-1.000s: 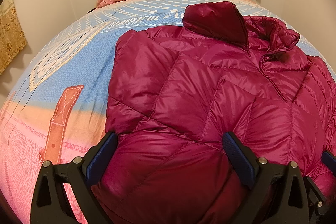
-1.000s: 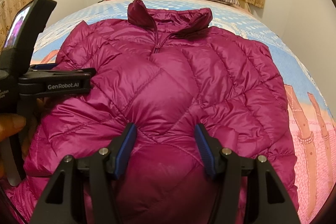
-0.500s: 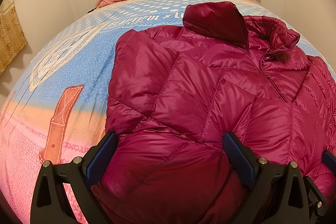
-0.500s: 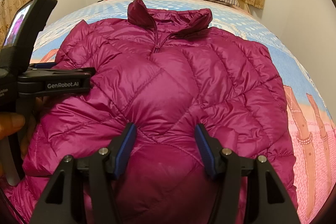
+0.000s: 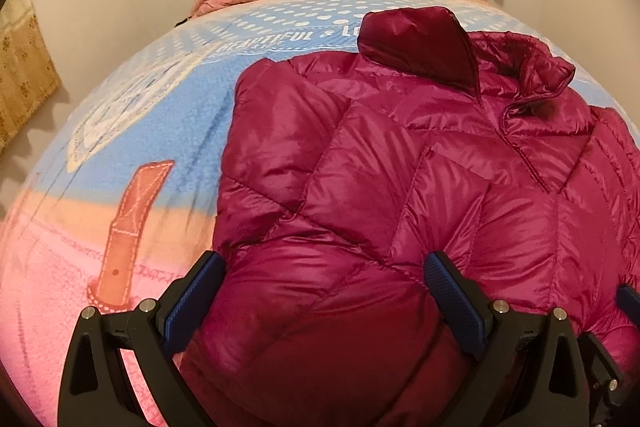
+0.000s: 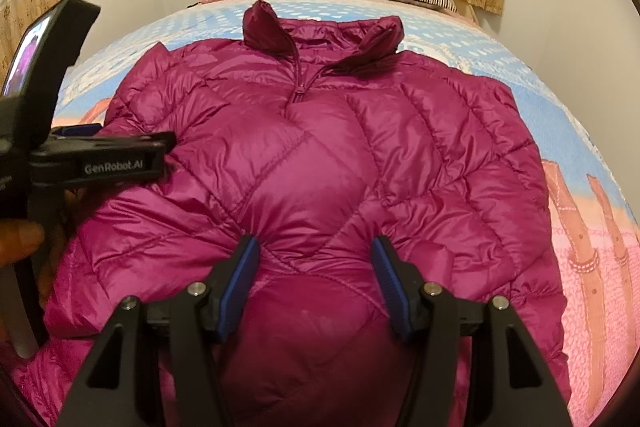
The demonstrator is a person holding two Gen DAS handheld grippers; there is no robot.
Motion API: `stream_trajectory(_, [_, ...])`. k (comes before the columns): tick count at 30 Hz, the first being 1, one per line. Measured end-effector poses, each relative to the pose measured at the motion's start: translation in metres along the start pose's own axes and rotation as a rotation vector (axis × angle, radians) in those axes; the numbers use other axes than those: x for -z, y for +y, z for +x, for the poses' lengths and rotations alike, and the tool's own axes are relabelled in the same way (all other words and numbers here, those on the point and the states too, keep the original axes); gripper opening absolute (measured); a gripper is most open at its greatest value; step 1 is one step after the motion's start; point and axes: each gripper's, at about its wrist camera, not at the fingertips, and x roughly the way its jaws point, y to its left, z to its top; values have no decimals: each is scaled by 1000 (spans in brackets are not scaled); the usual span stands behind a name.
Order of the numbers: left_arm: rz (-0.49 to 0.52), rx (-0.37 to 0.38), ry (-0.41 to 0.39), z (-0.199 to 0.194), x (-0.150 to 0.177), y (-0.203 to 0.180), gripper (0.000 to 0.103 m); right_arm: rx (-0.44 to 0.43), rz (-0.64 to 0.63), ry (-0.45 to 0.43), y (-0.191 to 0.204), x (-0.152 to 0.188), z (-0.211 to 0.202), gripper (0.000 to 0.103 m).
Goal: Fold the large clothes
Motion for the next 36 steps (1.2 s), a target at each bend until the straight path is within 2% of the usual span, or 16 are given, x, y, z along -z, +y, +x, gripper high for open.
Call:
stream_trajectory(4, [-19,28,14,-2,-1,8,101,3,-3,0,-3,-1,0,62])
stream_trajectory(7, [-41,11,30,-16,-1,18,101,-16,-8,6,-5,-5,-1,66])
stream_trajectory(10, [-56,57,-9,-51,7,30,101,-64,-1,-23,-20,-4,-25,80])
stream_trajectory(12, [-27,57,-48,-75,19,33,101,-55,-7,-40,-28,1,-42,98])
stream_trajectory(13, [5,48,-65,-91,33,37,101,-33,-22,-46,-36,7,-52,99])
stream_trajectory(17, [53,54,-53,-130,90,54,101,17,-38,-19,-65,38,-83,99])
stream_trajectory(20, [78,66,-32,-149,134,64,101,60,36,18,-104,80,-108,99])
stream_trajectory(22, [87,45,-12,-160,165,69,101,92,81,42,-123,104,-121,99])
stream_trajectory(25, [74,45,-18,-172,193,75,101,73,162,73,-148,136,-141,91])
stream_trajectory(26, [63,40,-24,-177,200,77,101,61,181,82,-152,145,-148,88])
stream_trajectory(30, [57,92,-47,-185,206,72,101,35,176,84,-145,167,-164,87])
stream_trajectory(34, [81,69,-31,-180,207,62,101,37,161,73,-134,167,-162,85])
stream_trajectory(36, [79,52,-48,-186,200,63,101,54,147,84,-133,164,-163,80])
